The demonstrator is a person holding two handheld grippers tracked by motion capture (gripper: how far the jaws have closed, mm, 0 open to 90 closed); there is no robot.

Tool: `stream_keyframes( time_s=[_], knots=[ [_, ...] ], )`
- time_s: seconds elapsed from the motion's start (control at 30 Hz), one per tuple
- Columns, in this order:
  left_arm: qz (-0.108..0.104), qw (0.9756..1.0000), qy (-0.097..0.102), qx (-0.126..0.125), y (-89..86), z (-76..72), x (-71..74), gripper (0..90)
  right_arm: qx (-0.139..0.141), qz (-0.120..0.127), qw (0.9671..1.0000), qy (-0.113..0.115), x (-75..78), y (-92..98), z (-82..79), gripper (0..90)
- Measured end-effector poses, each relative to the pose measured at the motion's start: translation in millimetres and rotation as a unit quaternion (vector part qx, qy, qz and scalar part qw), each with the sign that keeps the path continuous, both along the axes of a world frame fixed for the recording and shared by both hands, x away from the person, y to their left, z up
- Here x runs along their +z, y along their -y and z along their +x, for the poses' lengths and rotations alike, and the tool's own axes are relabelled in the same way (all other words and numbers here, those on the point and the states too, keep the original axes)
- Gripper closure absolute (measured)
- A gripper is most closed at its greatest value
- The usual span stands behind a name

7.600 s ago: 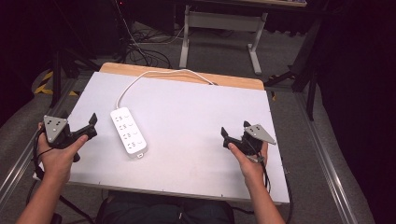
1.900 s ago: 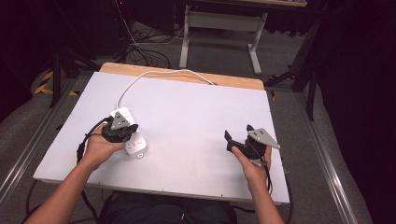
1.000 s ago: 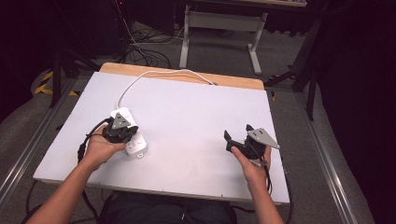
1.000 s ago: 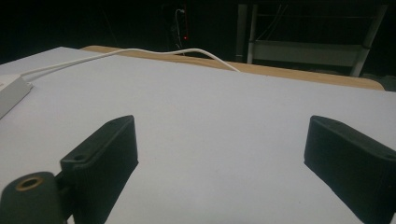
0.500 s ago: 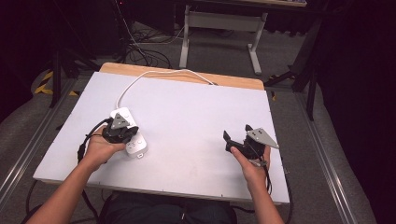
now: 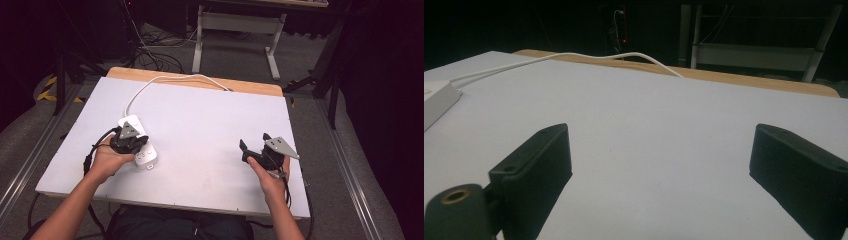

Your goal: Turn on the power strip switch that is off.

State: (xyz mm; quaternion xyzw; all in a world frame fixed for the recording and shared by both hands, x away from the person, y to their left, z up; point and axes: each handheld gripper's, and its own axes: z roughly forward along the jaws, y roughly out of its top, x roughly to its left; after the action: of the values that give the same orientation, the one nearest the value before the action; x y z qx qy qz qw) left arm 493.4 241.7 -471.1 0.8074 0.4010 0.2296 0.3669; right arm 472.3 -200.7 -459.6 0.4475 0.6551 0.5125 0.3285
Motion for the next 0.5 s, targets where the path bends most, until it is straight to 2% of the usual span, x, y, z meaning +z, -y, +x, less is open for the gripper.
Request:
stream_keyframes(
  time_s=[0.1, 0.4, 0.5],
  knots=[
    [0.006, 1.0, 0.004, 0.003, 1.2, -0.6, -0.1, 90.0, 0.001, 0.0, 1.0, 0.0, 0.0, -0.5, -0.1, 10.2],
    [-0.006, 1.0, -0.008, 0.002, -2.3, -1.2, 0.5, 90.0, 0.001, -0.001, 1.0, -0.002, -0.8, -0.7, -0.1, 10.1],
    [-0.005, 1.0, -0.005, 0.003, -1.6, -1.4, 0.1, 90.0, 0.0, 0.0, 1.0, -0.002, -0.7, -0.4, -0.1, 10.1]
  ],
)
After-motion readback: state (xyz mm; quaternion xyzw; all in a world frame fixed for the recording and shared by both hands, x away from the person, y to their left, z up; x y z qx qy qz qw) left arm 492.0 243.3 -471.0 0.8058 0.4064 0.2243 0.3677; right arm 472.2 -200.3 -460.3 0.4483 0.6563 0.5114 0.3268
